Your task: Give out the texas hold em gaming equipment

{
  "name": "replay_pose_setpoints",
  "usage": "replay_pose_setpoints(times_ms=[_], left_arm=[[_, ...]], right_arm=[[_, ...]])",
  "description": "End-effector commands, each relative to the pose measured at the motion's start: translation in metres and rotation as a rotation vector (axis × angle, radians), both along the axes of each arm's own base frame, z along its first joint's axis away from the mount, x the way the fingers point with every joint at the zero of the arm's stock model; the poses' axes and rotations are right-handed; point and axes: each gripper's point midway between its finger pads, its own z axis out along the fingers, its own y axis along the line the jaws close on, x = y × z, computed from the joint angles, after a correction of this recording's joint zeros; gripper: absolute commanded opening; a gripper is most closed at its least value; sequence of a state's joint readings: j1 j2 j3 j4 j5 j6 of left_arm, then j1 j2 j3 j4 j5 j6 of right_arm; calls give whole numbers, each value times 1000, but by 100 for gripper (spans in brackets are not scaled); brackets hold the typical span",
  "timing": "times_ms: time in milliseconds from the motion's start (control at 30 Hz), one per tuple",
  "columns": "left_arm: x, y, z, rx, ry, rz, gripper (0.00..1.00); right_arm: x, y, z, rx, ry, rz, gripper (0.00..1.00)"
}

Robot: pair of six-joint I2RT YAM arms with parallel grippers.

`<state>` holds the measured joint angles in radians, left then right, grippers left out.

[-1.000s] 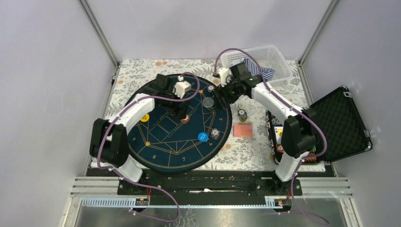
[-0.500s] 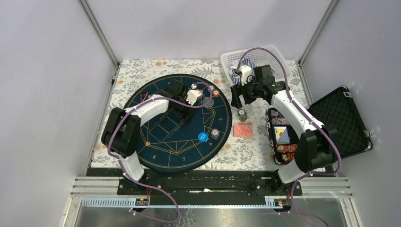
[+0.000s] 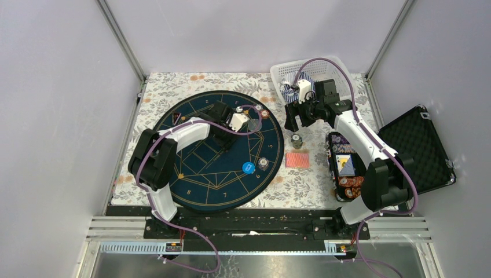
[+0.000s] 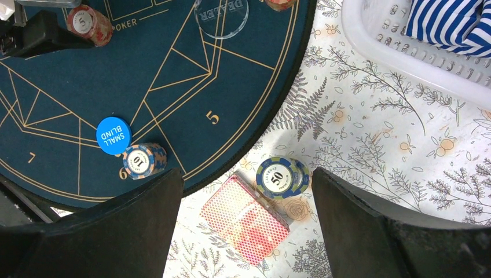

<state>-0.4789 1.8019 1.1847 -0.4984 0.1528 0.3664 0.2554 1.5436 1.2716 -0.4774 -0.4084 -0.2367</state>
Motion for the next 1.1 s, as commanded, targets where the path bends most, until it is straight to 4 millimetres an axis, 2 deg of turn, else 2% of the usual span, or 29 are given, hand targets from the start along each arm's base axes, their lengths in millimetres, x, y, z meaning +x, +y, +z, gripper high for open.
replay_pose_setpoints(times_ms=[0, 200, 400, 567, 667, 767, 900, 1067], left_arm=[[9, -3, 10, -8, -56, -9, 48], [-10, -10, 46, -59, -73, -73, 36], [-62, -32, 71, -85, -104, -260, 32], [-110, -61, 68, -71, -84, -384, 32], [-143, -80, 56, -78, -47, -463, 33], [-165, -92, 41, -72, -14, -507, 33], [-171, -108, 28, -55, -13, -521, 32], [-158, -125, 25, -61, -40, -480, 32]], right_arm=[[2, 2, 20, 39, -57, 1, 89], [2, 2, 20, 39, -56, 1, 89], [5, 1, 18, 32, -52, -5, 89], [6, -1, 18, 28, -54, -11, 89], [6, -2, 17, 24, -54, -15, 89], [6, -3, 17, 24, -52, -19, 89], [6, -4, 15, 21, -50, -22, 89], [6, -5, 13, 19, -46, -24, 89]])
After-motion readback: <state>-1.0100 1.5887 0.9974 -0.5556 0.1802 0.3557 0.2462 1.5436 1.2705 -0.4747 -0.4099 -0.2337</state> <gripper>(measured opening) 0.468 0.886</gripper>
